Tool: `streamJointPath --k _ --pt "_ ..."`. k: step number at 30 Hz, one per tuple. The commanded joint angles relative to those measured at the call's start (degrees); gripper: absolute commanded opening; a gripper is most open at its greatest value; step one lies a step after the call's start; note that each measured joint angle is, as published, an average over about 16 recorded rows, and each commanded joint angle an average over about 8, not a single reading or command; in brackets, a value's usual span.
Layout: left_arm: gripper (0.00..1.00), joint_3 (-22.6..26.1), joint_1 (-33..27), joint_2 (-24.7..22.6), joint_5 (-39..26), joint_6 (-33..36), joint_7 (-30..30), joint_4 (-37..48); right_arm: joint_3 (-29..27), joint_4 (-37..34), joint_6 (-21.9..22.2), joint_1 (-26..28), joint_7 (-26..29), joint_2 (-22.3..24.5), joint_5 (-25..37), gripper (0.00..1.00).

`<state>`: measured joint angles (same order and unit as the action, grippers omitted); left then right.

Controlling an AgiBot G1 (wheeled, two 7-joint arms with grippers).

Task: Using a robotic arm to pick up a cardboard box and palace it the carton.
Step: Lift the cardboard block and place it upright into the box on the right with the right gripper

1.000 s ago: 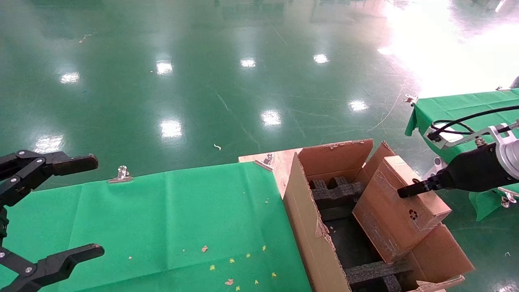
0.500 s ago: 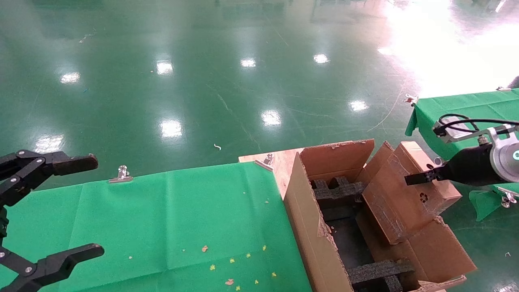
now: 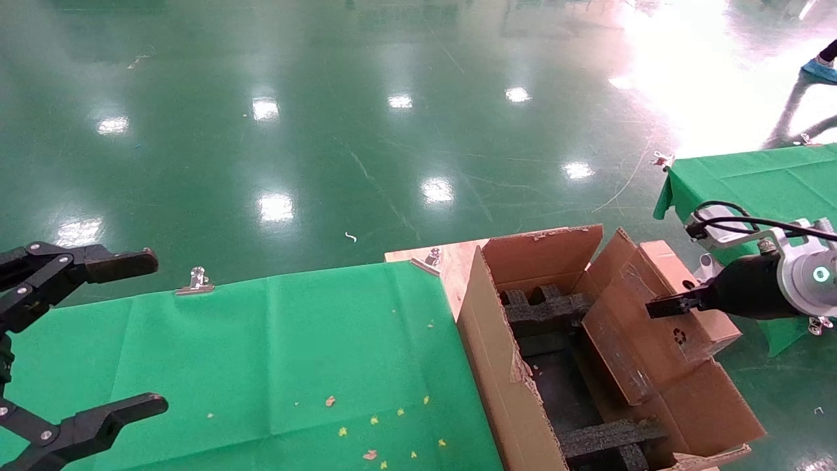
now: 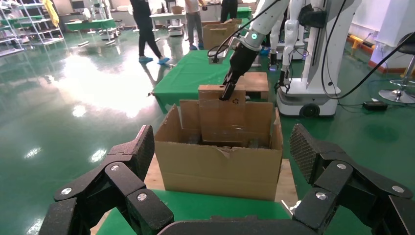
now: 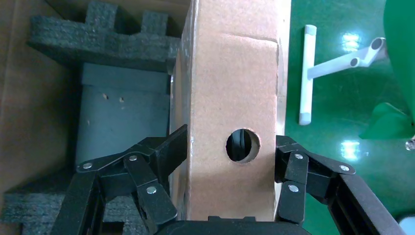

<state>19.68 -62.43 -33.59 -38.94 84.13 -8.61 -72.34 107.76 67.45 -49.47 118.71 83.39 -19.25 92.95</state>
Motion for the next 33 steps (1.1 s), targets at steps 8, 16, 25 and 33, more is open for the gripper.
streamJointPath --k 8,16,25,33 --pt "1.00 0.01 0.00 0.00 0.00 0.00 0.00 0.00 1.32 3.07 0.75 -0.98 4.52 -0.05 4.37 0.00" --pt "1.00 0.01 0.00 0.00 0.01 0.00 0.01 0.00 2.16 3.86 1.59 -2.34 7.31 -1.09 6.35 0.00" --pt "1.00 0.02 0.00 0.01 0.01 -0.01 0.01 0.00 3.08 3.39 3.40 -4.75 8.58 -2.81 7.05 0.00" --pt "1.00 0.02 -0.01 0.01 0.02 -0.01 0.01 0.00 3.88 1.59 5.44 -7.40 8.79 -4.43 6.92 0.00"
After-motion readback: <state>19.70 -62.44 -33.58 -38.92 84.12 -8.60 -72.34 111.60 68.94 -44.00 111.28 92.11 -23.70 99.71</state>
